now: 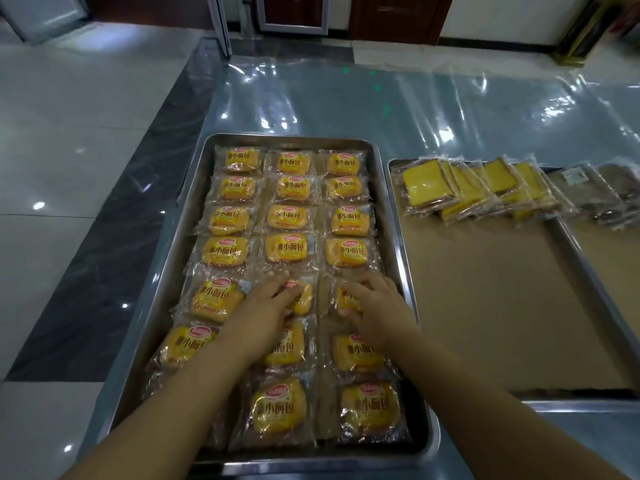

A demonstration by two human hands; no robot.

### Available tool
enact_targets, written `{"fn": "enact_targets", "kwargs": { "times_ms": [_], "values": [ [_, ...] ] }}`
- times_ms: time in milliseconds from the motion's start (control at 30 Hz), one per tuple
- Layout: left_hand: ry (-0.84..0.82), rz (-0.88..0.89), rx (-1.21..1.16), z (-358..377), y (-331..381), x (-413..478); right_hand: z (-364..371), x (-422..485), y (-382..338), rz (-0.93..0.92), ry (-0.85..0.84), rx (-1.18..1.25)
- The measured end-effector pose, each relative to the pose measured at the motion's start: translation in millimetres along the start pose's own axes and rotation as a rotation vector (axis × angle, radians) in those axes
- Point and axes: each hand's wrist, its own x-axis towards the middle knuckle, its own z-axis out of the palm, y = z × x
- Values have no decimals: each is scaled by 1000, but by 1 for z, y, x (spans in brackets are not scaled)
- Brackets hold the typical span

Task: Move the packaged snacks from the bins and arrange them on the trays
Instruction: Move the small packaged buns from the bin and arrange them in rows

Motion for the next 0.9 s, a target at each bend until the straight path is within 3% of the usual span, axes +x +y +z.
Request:
{"fn": "enact_targets", "kwargs": {
  "times_ms": [267, 367, 500, 767, 900],
  "values": [
    [49, 15, -47, 7, 18, -49, -14, -62, 6, -233, 64, 44],
    [4, 13, 11, 14, 17, -67, -7, -82, 4, -269, -104, -50],
    [-73, 61, 122, 23, 14, -82, 7, -94, 0, -224, -293, -203],
    [-129, 144, 193, 28, 3, -79, 16, -97, -14, -132, -318, -217],
    [-91, 178, 83, 19, 5, -81, 8, -90, -20, -108, -243, -143]
  ]
}}
